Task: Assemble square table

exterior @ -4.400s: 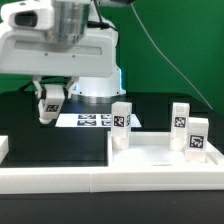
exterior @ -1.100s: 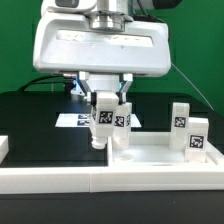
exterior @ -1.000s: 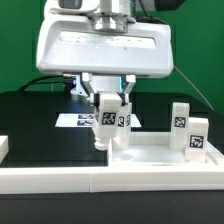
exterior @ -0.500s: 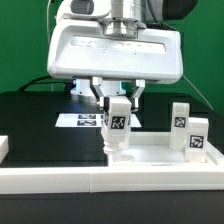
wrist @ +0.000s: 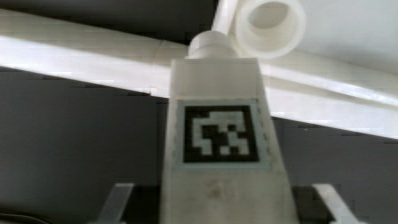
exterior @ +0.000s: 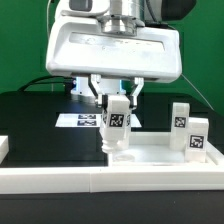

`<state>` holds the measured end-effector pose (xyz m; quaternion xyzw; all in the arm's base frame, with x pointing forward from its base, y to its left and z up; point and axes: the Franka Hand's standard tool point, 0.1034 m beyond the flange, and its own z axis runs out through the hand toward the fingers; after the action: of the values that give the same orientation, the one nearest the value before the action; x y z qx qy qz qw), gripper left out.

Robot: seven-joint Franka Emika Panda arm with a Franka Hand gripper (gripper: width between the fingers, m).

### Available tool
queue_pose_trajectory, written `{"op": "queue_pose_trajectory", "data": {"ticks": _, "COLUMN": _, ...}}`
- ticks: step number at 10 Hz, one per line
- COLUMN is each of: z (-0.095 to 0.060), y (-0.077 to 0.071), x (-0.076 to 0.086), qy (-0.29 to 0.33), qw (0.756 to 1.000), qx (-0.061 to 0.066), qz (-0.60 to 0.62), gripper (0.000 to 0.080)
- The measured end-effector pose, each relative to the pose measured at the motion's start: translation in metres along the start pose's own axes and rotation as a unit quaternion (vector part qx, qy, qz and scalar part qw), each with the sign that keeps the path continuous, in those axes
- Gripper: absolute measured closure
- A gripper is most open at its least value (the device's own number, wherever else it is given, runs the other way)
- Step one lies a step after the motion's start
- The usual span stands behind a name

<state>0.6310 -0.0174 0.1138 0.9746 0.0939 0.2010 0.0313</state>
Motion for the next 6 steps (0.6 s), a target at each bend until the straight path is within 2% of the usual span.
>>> {"op": "queue_pose_trajectory", "data": {"ticks": 3, "z": 0.002, "y": 0.001, "x": -0.006, "qy": -0.002, "qw": 1.0, "qx": -0.002, "qz": -0.001, "gripper": 0.0509}}
{"op": "queue_pose_trajectory", "data": {"ticks": 4, "z": 0.003, "y": -0.003, "x": -0.008, "qy": -0.007, "qw": 1.0, "qx": 0.003, "qz": 0.002, "gripper": 0.0509}}
{"op": "queue_pose_trajectory", "data": {"ticks": 5, "z": 0.004, "y": -0.011, "x": -0.01, "qy": -0.022, "qw": 1.0, "qx": 0.014, "qz": 0.004, "gripper": 0.0509}}
{"op": "queue_pose_trajectory", "data": {"ticks": 6, "z": 0.004, "y": -0.01, "x": -0.012, "qy": -0.03, "qw": 0.999, "qx": 0.021, "qz": -0.002, "gripper": 0.0509}}
